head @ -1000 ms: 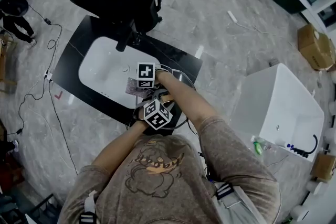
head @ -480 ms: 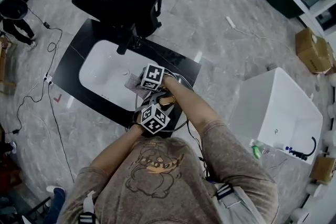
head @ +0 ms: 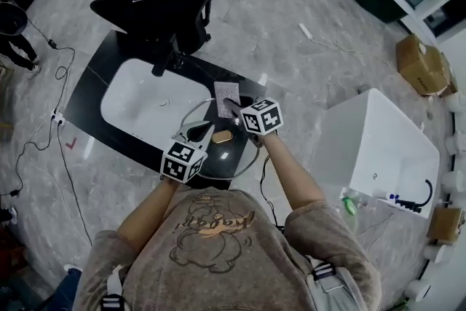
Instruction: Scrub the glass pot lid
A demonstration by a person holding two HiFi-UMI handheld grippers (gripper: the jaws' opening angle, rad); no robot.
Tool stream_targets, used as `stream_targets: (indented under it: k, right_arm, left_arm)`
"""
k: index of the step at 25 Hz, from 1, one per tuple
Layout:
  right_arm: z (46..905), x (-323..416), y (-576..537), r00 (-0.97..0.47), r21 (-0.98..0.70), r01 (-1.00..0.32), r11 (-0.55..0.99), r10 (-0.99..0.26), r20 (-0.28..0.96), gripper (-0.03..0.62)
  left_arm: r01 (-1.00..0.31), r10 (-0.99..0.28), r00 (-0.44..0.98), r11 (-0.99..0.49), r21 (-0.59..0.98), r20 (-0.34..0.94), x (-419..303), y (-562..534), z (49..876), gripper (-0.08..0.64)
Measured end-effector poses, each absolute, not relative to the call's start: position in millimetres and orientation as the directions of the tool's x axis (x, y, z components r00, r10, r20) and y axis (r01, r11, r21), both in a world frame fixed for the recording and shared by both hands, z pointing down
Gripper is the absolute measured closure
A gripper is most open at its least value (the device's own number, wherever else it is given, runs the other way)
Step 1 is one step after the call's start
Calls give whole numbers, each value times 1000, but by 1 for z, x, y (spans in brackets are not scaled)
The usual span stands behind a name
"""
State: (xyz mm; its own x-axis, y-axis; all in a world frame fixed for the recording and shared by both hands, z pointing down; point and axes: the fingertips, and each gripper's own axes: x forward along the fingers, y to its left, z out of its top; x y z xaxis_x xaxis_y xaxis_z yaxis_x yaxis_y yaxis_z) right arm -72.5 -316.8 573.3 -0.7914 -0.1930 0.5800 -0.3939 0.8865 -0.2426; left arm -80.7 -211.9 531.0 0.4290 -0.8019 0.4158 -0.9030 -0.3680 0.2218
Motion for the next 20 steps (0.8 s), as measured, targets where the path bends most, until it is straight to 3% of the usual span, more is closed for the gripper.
stream_targets:
  k: [5,11,20]
  right_arm:
    - [534,2,-284,-738,-231,-623,747,-463,491,509]
    - [484,48,-225,-616,-162,-779,606,-690,380,509]
    - [456,72,-174,-526,-108,-848,519,-798,292,508]
  left_arm:
    - [-909,-809,411,-328,258,420,-84,-214,508,541]
    - [-913,-822,403,-391,116,401,-75,-201,480,541]
    - [-909,-845,409,-411,70,343,-65,-177,461,542]
